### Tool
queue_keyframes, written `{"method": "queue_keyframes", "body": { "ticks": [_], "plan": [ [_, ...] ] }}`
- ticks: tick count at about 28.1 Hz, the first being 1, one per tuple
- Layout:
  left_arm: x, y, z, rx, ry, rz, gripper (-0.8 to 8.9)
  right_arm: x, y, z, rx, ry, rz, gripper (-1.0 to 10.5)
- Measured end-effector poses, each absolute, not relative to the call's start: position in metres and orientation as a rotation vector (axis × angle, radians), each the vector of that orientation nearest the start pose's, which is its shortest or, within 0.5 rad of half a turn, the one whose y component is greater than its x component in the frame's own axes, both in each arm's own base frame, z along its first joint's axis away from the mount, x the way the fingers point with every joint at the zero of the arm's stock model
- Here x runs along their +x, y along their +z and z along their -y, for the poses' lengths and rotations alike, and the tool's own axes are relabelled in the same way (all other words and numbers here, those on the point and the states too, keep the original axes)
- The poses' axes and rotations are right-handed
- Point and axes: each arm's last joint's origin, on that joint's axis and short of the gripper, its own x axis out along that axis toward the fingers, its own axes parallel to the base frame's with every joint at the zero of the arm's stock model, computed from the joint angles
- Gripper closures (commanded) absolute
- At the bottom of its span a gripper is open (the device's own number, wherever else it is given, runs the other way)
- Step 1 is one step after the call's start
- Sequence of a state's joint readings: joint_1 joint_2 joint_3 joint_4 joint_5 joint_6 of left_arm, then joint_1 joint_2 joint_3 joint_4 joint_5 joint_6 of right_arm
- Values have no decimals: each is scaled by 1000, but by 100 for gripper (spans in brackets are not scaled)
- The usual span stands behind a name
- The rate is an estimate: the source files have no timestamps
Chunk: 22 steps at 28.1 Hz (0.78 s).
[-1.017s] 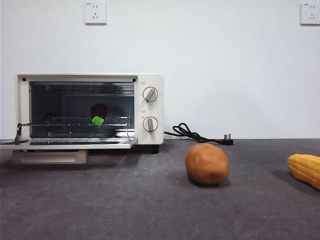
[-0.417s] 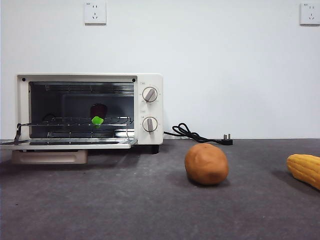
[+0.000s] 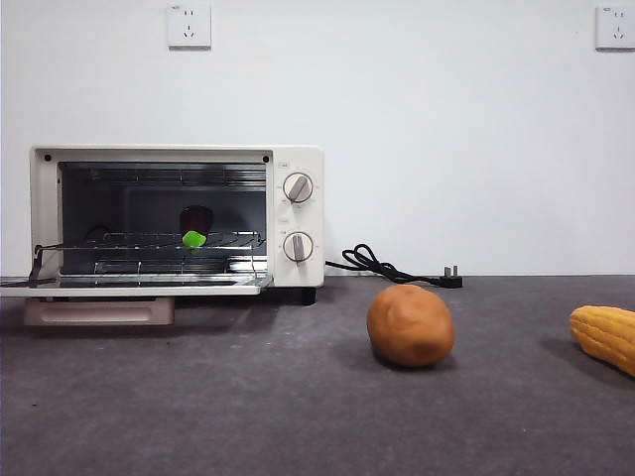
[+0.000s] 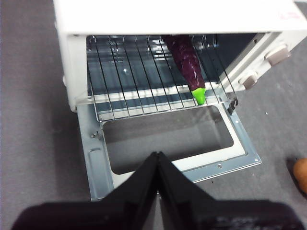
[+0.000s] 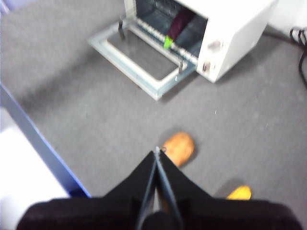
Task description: Take the eggplant from the table,put the eggplant in the oven
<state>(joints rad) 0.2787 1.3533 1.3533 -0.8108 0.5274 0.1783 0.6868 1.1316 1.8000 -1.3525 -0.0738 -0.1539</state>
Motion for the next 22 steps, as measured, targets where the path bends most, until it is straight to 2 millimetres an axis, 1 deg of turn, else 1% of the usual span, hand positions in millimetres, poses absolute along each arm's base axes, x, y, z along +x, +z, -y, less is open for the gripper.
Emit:
{"method": "queue_keyframes", "body": {
  "ticks": [4,8,11,17,20,22],
  "plan": [
    [278,338,-74,-187,-310,-758,820,102,463,-87,-370,775,-662,959],
    [293,313,-96,-263,-293,-824,820,100,452,-83,-395,731,-686,959],
    [303,293,-108,-300,-279,-878,820,97,451,-79,-405,703,-679,959],
    [320,260,-116,-326,-296,-953,820,92,453,-75,-401,695,-659,959],
    [329,232,-121,-334,-302,-976,820,92,453,-75,-400,693,-660,959],
    [330,213,-127,-349,-292,-987,820,92,452,-75,-395,691,-664,959]
  ]
}}
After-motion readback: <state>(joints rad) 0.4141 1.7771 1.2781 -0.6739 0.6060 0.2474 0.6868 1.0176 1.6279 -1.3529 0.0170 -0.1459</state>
